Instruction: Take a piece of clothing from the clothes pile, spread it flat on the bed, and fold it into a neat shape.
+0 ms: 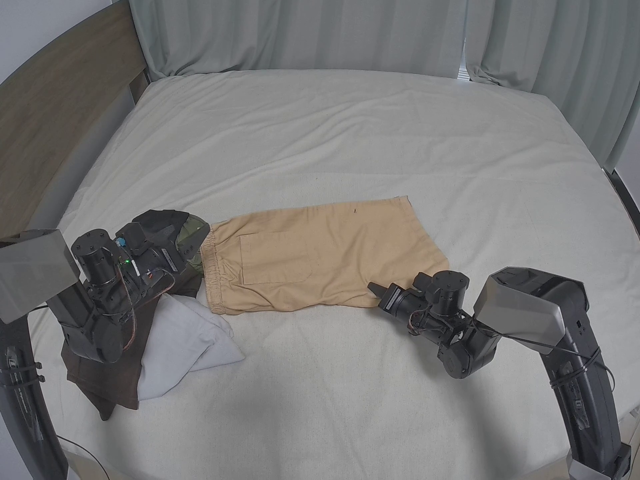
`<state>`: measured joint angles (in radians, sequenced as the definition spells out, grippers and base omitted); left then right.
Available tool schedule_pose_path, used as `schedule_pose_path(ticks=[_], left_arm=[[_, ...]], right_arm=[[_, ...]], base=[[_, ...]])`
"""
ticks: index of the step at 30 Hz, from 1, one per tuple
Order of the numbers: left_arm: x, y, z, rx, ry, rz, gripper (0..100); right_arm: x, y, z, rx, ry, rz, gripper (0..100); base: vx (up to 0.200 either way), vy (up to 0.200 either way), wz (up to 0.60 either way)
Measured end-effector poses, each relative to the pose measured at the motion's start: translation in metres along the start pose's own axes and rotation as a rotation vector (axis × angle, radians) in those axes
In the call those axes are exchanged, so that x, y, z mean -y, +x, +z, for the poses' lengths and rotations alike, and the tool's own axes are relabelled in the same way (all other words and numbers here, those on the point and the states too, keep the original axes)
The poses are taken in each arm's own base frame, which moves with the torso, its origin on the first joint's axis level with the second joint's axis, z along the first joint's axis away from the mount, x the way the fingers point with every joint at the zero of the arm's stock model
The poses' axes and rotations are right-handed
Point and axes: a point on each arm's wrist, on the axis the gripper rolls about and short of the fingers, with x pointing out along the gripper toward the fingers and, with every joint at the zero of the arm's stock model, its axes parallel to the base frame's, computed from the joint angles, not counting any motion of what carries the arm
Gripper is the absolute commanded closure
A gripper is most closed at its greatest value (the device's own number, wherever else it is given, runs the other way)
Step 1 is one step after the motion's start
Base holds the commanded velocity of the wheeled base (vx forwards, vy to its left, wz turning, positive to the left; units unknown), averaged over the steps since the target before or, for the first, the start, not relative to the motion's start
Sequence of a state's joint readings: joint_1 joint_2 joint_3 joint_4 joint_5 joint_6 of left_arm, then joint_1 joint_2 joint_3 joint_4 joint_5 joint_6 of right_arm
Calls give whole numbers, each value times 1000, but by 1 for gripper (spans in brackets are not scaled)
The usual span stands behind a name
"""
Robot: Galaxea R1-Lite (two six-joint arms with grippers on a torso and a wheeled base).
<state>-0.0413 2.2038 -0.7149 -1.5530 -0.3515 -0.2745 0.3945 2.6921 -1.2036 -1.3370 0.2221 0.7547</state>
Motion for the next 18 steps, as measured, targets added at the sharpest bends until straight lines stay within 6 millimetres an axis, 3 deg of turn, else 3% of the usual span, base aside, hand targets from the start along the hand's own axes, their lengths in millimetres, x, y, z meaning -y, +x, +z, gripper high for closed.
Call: schedule_pose_path(ticks=[18], left_arm=[[-1,0,0,-1,0,1,0]], right_arm=[[-6,-12,1,-22,-1,-18,100]], base=[[0,0,0]])
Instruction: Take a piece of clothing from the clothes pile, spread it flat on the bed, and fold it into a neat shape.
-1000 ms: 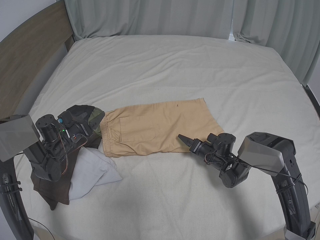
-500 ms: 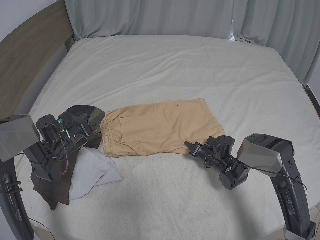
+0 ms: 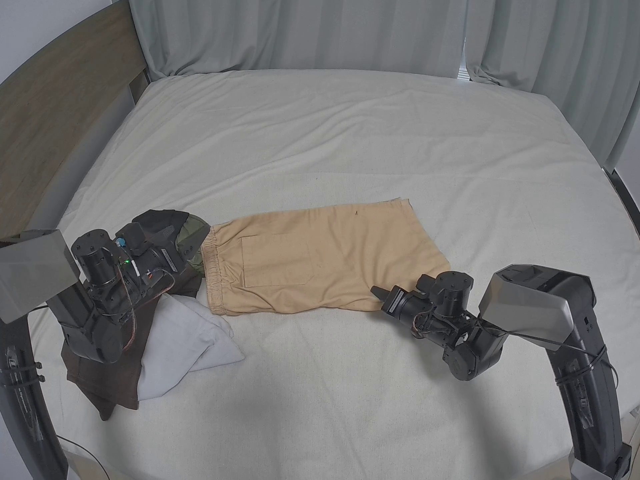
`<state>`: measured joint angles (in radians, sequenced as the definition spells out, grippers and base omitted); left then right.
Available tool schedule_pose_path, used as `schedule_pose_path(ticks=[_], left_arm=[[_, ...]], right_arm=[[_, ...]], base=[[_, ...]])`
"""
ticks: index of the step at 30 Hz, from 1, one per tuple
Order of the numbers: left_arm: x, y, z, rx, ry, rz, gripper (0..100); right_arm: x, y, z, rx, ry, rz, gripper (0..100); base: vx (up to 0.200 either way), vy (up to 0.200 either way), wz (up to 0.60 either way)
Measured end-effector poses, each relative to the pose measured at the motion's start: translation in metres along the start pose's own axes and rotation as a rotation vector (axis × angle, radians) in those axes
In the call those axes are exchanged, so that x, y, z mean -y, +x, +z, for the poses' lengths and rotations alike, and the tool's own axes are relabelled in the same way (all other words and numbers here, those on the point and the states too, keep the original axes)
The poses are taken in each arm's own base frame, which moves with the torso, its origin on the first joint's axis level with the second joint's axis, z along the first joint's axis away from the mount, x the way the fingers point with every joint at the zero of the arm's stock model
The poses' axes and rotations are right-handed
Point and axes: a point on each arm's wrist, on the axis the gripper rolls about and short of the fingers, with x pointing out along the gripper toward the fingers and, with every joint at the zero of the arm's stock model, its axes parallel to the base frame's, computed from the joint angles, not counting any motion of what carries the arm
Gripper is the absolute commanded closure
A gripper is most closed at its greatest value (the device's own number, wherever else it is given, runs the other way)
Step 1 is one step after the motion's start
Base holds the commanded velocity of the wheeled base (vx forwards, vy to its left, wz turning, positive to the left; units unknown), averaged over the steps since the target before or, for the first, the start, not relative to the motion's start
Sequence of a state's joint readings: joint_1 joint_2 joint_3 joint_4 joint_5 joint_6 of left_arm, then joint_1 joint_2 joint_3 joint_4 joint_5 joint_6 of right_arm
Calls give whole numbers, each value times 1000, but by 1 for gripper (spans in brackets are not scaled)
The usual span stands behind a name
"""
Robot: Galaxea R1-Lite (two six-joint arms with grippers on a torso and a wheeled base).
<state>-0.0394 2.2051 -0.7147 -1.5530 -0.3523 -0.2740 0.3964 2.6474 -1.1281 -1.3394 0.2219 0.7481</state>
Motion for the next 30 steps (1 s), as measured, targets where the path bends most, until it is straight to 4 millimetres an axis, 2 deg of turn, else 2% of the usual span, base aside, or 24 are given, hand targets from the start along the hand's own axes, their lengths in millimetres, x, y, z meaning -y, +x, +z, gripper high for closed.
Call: schedule_pose_path(ticks=[10,17,30], left_arm=[[1,0,2,5,0,-2,0],[1,0,2,5,0,-2,0],[2,0,0,-2,-4,-6,0]], right_arm=[[-15,-32,4,-37,-39,-29,100],[-19,-58,2,-57,-66,-49,100],[-7,-115,-19,-151,-146,-142,100]], base=[[0,0,0],[0,0,0],[0,0,0]])
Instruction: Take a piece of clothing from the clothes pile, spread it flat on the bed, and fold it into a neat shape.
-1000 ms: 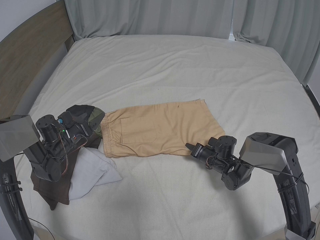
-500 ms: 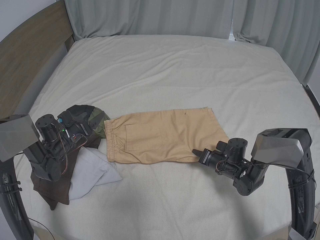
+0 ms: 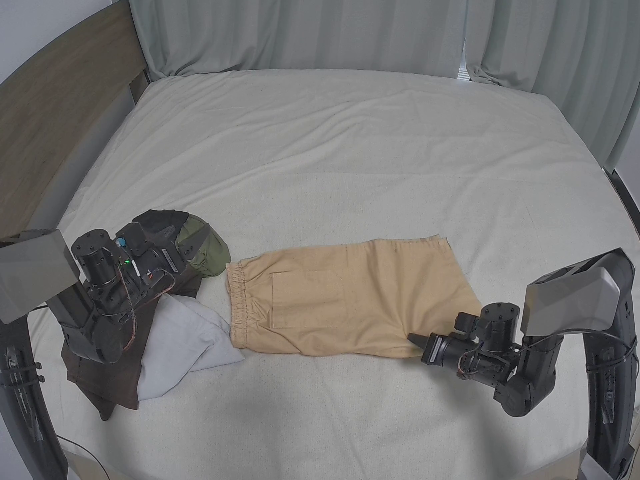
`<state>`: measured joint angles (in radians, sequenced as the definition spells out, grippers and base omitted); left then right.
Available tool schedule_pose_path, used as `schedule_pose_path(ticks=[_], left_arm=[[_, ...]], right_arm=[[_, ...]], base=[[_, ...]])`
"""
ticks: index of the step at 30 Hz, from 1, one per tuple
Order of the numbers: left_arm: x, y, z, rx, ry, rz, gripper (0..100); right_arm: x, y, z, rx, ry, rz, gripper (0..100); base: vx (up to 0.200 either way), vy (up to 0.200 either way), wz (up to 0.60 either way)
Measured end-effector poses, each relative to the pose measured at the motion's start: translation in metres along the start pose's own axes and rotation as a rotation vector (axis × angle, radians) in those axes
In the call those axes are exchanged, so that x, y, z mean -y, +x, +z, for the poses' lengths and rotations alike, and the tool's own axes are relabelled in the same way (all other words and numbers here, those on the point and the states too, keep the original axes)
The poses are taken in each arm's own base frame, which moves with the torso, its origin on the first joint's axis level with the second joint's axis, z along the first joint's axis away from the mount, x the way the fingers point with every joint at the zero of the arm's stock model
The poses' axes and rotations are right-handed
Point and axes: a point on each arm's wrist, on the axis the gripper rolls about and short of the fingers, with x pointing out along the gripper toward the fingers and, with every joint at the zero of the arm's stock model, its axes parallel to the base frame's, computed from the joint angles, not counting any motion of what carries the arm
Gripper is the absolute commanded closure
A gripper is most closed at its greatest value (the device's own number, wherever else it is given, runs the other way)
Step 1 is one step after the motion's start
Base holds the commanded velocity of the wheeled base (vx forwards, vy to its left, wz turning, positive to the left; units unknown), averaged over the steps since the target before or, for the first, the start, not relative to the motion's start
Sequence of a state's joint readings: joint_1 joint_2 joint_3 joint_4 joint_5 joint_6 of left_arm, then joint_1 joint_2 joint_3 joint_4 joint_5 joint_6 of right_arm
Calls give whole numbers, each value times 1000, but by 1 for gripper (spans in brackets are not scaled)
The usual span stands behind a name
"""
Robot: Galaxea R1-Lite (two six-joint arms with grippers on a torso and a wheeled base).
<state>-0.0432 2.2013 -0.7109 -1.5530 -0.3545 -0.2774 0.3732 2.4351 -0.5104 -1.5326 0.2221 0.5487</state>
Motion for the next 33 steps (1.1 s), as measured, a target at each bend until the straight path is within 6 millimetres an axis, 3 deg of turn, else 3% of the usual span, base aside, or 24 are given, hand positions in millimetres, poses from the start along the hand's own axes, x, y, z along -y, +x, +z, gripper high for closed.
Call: schedule_pose_path(ticks=[10,21,22,33], left_arm=[[1,0,-2,-9,-10,-6,0],[9,2,-5,-17,-52,-25,0],[10,1,-5,-20,-52,-27,0],[15,-3,-8,-72,-58,-141,0]], right_arm=[[5,-27,-13,-78,-27,-57,100],[3,-31,-13,-83,-27,-56,100],[3,-31,-14,-84,-27,-55,0],[-2,-38,-23,-132,-30,-54,0]], base=[[0,0,0],[0,0,0],[0,0,0],[0,0,0]])
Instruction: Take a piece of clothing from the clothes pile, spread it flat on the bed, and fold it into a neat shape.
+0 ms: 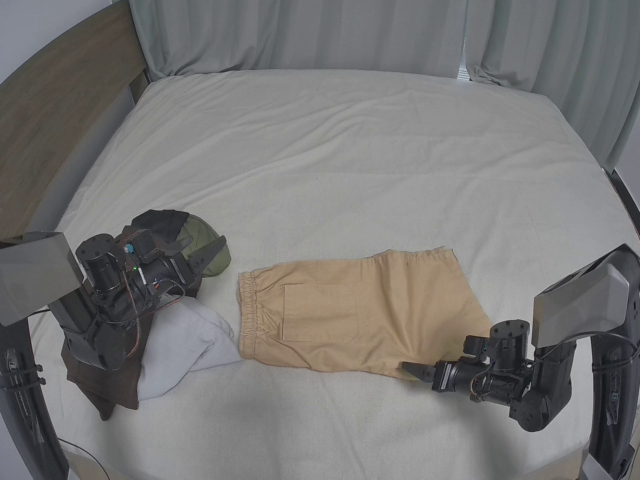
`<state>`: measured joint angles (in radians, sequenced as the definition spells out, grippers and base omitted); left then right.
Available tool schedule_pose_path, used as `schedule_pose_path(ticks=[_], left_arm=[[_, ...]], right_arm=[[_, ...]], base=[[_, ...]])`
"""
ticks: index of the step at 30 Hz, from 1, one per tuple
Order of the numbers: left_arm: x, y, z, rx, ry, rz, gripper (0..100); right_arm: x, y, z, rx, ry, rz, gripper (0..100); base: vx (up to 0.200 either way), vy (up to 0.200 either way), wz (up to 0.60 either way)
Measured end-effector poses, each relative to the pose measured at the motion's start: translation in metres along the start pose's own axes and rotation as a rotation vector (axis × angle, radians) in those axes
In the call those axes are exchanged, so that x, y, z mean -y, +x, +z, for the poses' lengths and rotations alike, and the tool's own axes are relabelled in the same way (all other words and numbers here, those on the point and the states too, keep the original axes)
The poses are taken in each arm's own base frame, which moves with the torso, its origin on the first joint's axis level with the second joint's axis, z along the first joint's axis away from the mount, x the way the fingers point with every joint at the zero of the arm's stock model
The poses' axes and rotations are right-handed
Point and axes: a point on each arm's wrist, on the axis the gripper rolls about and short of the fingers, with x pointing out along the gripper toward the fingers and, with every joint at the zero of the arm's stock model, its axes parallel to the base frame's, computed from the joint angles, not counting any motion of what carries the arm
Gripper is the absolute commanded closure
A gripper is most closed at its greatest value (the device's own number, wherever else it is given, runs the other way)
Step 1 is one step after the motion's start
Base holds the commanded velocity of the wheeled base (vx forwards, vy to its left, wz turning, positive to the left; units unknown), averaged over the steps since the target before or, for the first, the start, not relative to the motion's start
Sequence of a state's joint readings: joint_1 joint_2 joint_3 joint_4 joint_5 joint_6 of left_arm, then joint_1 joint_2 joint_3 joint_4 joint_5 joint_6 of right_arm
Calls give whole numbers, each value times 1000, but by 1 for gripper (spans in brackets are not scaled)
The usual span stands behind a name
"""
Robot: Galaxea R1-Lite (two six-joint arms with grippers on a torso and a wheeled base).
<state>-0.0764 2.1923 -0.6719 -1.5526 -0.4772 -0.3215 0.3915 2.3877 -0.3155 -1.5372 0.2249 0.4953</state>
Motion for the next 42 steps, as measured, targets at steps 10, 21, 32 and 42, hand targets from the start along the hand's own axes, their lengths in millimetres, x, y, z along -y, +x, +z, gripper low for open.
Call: schedule_pose_path(ticks=[10,21,32,42], left_arm=[[8,-5,-6,-69,-14,-129,0],[14,-9,-17,-126,-39,-187,0],[14,-13,-26,-166,-62,-200,0],[7,-12,-46,-216,-94,-182,0]], right_arm=[[-27,-32,-16,-126,-33,127,0],[-66,-47,9,-20,-107,300,0],[-91,-52,45,124,-187,454,0],[-85,-66,69,197,-214,499,0]], base=[[0,0,0],[0,0,0],[0,0,0],[0,0,0]])
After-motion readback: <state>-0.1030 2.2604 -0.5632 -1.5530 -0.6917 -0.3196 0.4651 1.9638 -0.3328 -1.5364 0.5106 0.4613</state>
